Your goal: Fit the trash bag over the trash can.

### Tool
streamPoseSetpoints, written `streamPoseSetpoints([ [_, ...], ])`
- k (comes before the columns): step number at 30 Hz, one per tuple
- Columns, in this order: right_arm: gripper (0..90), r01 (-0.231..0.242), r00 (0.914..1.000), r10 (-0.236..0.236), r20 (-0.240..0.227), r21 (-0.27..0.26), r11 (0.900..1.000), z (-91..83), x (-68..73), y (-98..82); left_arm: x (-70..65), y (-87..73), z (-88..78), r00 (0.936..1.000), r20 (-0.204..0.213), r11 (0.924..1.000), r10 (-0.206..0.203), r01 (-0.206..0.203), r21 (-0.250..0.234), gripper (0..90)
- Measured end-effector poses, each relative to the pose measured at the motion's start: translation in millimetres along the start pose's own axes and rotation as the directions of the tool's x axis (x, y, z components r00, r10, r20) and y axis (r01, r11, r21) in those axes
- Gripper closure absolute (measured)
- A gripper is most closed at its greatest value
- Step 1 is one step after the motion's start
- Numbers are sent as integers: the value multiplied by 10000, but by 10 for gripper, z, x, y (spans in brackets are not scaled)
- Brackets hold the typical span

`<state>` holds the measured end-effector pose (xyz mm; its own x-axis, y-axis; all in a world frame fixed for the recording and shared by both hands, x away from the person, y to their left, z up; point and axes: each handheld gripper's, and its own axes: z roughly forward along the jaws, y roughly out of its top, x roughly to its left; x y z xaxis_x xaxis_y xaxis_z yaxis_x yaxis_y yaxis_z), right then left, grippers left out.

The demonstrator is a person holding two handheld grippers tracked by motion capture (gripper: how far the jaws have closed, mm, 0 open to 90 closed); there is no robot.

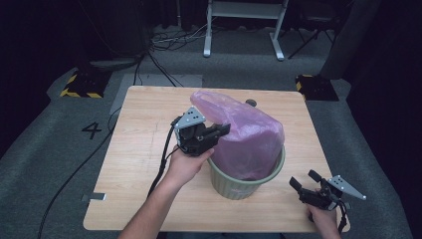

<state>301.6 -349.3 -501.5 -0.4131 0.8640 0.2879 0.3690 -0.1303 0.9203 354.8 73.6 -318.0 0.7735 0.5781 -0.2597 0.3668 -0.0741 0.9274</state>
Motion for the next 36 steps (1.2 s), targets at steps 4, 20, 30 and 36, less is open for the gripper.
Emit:
streamPoseSetpoints([
  [4, 0, 21, 10000, -21, 32, -3, 10000, -1, 4, -1, -78, -73, -31, 9983, -205, 9960, 554, -538, 718, 898],
  [20, 0, -12, 9999, 12, -158, 25, 10000, -6, 50, 59, -38, -186, -21, 9972, -453, 9950, 597, -558, 827, 873],
  [30, 20, -100, 9966, 68, -822, -395, 9992, -82, 201, 415, -22, -211, 25, 9974, -397, 9935, 599, -557, 994, 873],
  [36, 58, 329, 9908, -395, -1293, -526, 9981, -73, 381, 885, -33, -199, 40, 9973, -305, 9920, 675, -638, 1089, 874],
])
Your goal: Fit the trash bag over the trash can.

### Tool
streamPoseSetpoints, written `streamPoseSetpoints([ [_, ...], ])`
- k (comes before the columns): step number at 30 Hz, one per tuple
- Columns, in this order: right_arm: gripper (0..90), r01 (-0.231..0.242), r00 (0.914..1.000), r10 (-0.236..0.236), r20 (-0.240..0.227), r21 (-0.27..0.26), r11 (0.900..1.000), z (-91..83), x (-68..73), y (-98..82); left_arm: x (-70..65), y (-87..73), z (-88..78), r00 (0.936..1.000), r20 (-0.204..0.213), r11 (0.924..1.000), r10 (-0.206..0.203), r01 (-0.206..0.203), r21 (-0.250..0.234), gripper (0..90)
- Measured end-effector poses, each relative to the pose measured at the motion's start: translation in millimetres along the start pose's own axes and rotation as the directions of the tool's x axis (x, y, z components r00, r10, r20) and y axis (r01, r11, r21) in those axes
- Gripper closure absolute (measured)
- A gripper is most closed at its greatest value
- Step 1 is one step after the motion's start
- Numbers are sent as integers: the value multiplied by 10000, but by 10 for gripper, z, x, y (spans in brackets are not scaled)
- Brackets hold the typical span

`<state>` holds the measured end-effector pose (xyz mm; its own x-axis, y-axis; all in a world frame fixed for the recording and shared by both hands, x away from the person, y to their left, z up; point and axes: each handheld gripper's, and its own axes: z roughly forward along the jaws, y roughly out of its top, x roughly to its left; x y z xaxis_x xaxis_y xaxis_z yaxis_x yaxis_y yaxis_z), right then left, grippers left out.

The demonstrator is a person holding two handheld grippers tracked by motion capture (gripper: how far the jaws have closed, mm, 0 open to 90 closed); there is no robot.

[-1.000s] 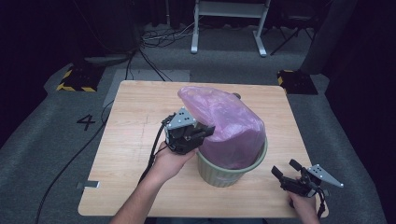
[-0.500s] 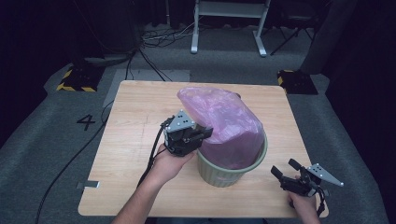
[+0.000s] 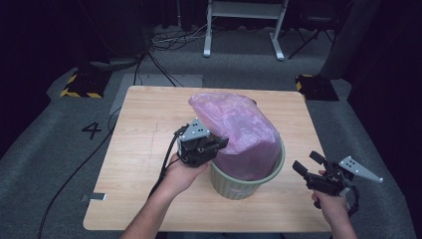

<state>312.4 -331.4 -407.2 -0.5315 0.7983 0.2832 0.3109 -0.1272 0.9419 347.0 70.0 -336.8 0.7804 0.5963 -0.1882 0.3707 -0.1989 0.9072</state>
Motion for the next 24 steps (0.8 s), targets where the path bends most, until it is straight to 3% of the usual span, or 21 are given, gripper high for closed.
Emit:
streamPoseSetpoints([
  [5, 58, 205, 9998, -204, -46, 317, 9993, 139, 73, 264, -2, -3, 17, 10000, 45, 10000, 42, -42, 43, 873],
  [11, 72, 264, 9997, -263, -20, 329, 9991, 293, 145, 476, 0, -6, 21, 10000, 77, 10000, 25, -25, 61, 874],
  [17, 160, 350, 9986, -334, -414, 396, 9986, 509, 279, 722, -17, 1, 30, 9998, 132, 9997, 137, -140, 186, 874],
  [19, 197, 414, 9977, -381, -562, 591, 9974, 595, 318, 781, -19, 5, 26, 9998, 151, 9996, 164, -167, 207, 873],
  [21, 257, 585, 9965, -512, -660, 1143, 9917, 757, 389, 856, -19, 6, 19, 9998, 168, 9997, 143, -146, 205, 873],
  [24, 272, 648, 9962, -552, -668, 1513, 9864, 831, 430, 877, -14, 4, 13, 9998, 155, 9996, 145, -149, 232, 873],
])
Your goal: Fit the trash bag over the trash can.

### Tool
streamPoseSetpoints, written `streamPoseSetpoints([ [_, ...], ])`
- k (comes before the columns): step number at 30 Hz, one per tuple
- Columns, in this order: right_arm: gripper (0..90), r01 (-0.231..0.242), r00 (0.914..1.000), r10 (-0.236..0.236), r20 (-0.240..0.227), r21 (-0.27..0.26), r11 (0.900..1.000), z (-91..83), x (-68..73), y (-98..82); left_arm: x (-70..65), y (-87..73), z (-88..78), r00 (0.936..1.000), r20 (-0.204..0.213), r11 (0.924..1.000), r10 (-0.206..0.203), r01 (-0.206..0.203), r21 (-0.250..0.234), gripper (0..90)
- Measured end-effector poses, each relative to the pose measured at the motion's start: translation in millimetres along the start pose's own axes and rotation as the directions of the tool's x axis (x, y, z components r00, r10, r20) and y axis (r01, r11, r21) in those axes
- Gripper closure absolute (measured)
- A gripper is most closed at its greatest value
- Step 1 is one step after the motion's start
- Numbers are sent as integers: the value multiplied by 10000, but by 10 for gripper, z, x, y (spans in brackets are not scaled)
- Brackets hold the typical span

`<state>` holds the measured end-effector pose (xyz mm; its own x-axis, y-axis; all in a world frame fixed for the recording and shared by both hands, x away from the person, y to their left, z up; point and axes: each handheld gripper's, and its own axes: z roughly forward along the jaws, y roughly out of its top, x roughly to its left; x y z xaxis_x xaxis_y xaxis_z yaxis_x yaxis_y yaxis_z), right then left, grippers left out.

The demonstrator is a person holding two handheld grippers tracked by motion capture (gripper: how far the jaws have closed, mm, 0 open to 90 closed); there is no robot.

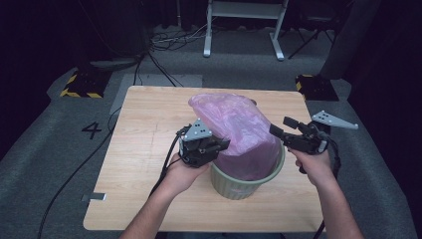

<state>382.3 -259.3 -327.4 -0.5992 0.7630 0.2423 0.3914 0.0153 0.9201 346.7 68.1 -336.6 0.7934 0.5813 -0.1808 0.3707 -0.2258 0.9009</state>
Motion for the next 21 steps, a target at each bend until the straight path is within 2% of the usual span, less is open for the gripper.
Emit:
streamPoseSetpoints([
  [6, 456, 100, 9999, -110, 97, 991, 9950, 150, 59, 32, -8, -4, 3, 9999, 88, 10000, 55, -55, -9, 873],
  [7, 456, 100, 9999, -110, 97, 991, 9950, 150, 59, 32, -11, -5, 4, 10000, 85, 10000, 39, -39, -8, 873],
  [8, 479, 118, 9999, -114, -45, 1068, 9942, 157, 61, 32, -9, -5, 3, 10000, 86, 10000, 45, -44, -17, 873],
  [9, 551, 333, 9993, -308, -232, 1151, 9928, 153, 74, 29, -8, -5, -1, 10000, 76, 10000, 6, -6, -34, 873],
  [10, 551, 333, 9993, -308, -232, 1151, 9928, 153, 74, 29, -8, -5, -1, 10000, 76, 10000, 6, -6, -34, 873],
  [11, 587, 438, 9987, -406, -303, 1134, 9926, 149, 78, 26, -7, -5, -4, 10000, 72, 10000, 10, -10, -43, 873],
  [14, 757, 684, 9957, -618, -685, 987, 9928, 83, 100, -6, -2, -7, -6, 10000, 96, 10000, 8, -8, -33, 872],
  [16, 785, 736, 9946, -657, -797, 1011, 9921, 68, 107, -17, -1, -8, -4, 10000, 87, 10000, -2, 3, -35, 871],
  [19, 851, 1086, 9893, -963, -1093, 1120, 9878, 3, 139, -77, 1, -18, -6, 9999, 134, 10000, -77, 77, -46, 847],
  [21, 855, 1203, 9878, -1081, -1121, 1079, 9869, -15, 146, -91, 2, -19, -6, 9998, 149, 9999, -108, 109, -49, 834],
])
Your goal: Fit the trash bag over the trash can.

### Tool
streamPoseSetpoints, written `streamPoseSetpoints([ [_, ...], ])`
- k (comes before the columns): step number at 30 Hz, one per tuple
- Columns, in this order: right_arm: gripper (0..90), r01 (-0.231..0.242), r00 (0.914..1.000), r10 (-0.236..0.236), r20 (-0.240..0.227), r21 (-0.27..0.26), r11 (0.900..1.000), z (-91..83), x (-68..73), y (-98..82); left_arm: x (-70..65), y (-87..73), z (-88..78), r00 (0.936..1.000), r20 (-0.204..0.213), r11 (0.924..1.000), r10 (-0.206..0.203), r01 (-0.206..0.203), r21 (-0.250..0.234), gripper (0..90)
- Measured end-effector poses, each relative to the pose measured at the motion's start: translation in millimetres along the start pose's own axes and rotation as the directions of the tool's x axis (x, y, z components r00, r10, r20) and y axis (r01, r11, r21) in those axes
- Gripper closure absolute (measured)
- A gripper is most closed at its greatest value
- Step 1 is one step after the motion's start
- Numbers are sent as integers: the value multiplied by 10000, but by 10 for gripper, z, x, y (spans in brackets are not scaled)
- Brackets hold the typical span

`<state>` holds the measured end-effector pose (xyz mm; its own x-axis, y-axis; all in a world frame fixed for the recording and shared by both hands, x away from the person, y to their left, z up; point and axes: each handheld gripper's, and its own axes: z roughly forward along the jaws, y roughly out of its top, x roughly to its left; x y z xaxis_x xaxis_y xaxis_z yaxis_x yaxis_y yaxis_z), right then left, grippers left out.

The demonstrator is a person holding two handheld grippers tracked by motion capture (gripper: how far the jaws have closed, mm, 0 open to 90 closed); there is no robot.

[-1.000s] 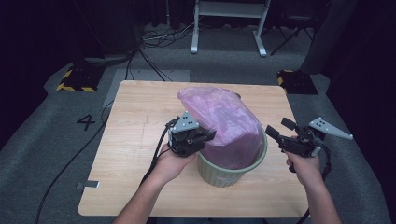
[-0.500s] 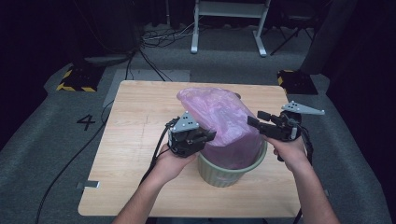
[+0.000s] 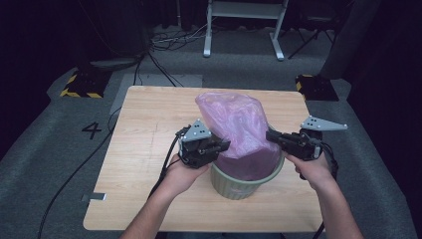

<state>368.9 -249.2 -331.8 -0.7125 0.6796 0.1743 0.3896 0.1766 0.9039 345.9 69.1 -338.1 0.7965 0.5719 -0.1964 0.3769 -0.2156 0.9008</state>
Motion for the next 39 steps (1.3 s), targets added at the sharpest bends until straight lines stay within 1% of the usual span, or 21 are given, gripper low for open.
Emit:
streamPoseSetpoints([
  [3, 860, 167, 9999, -167, 2, -133, 9998, -56, 25, -38, 14, -2, -7, 9998, -19, 9998, -187, 187, -33, 779],
  [4, 865, 159, 9999, -159, -1, -194, 9997, -81, 32, -56, 18, -2, -9, 9997, -14, 9997, -229, 229, -57, 713],
  [5, 865, 159, 9999, -159, -1, -194, 9997, -81, 32, -56, 23, -1, -12, 9996, -31, 9996, -288, 288, -78, 713],
  [6, 867, 153, 9999, -154, -36, -247, 9996, -104, 44, -76, 36, 2, -27, 9990, -132, 9989, -431, 428, -177, 655],
  [9, 868, 187, 9998, -191, -101, -368, 9991, -127, 62, -94, 60, 8, -47, 9982, -64, 9980, -591, 590, -220, 611],
  [13, 869, 434, 9985, -452, -303, -573, 9974, -171, 116, -118, 138, 34, -112, 9933, 577, 9942, -1000, 1020, -333, 552],
  [15, 871, 631, 9964, -669, -522, -716, 9954, -202, 149, -140, 228, 58, -151, 9827, 1285, 9902, -1333, 1376, -254, 484],
  [16, 872, 638, 9957, -685, -630, -739, 9952, -211, 156, -148, 307, 76, -178, 9749, 1592, 9865, -1556, 1618, -270, 476],
  [17, 872, 638, 9957, -685, -630, -739, 9952, -211, 156, -148, 307, 76, -178, 9749, 1592, 9865, -1556, 1618, -270, 469],
  [19, 872, 698, 9936, -764, -834, -798, 9944, -227, 172, -165, 403, 108, -203, 9698, 1773, 9840, -1674, 1756, -310, 460],
  [20, 872, 747, 9919, -819, -975, -751, 9944, -233, 186, -179, 456, 129, -214, 9648, 1899, 9808, -1818, 1917, -351, 445],
  [21, 872, 814, 9906, -890, -1040, -747, 9939, -237, 194, -189, 576, 187, -223, 9558, 2180, 9761, -1970, 2119, -471, 443],
  [24, 872, 817, 9877, -900, -1279, -687, 9943, -235, 204, -206, 655, 245, -210, 9535, 2229, 9748, -2027, 2181, -464, 434],
  [25, 872, 877, 9862, -964, -1342, -693, 9937, -234, 210, -211, 734, 307, -176, 9549, 2190, 9758, -2007, 2147, -421, 433],
  [27, 872, 971, 9816, -1066, -1587, -664, 9931, -234, 225, -220, 776, 336, -149, 9559, 2112, 9758, -2038, 2159, -356, 431],
  [29, 871, 985, 9801, -1075, -1672, -610, 9933, -232, 234, -223, 874, 379, -87, 9476, 2242, 9713, -2274, 2373, -176, 430],
  [31, 870, 1065, 9760, -1142, -1853, -511, 9930, -228, 245, -228, 967, 419, -1, 9392, 2187, 9631, -2646, 2690, 102, 432],
  [34, 870, 1110, 9728, -1172, -2001, -416, 9929, -228, 251, -234, 1016, 440, 82, 9285, 2398, 9573, -2834, 2886, 137, 446],
  [36, 869, 1106, 9708, -1163, -2099, -391, 9931, -232, 249, -238, 1002, 447, 132, 9242, 2443, 9544, -2936, 2980, 196, 466],
  [38, 867, 1125, 9704, -1180, -2107, -381, 9929, -240, 243, -244, 973, 451, 175, 9268, 2404, 9563, -2886, 2912, 256, 533],
  [39, 867, 1125, 9704, -1180, -2107, -381, 9929, -240, 243, -244, 964, 445, 197, 9233, 2499, 9553, -2918, 2945, 274, 533],
])
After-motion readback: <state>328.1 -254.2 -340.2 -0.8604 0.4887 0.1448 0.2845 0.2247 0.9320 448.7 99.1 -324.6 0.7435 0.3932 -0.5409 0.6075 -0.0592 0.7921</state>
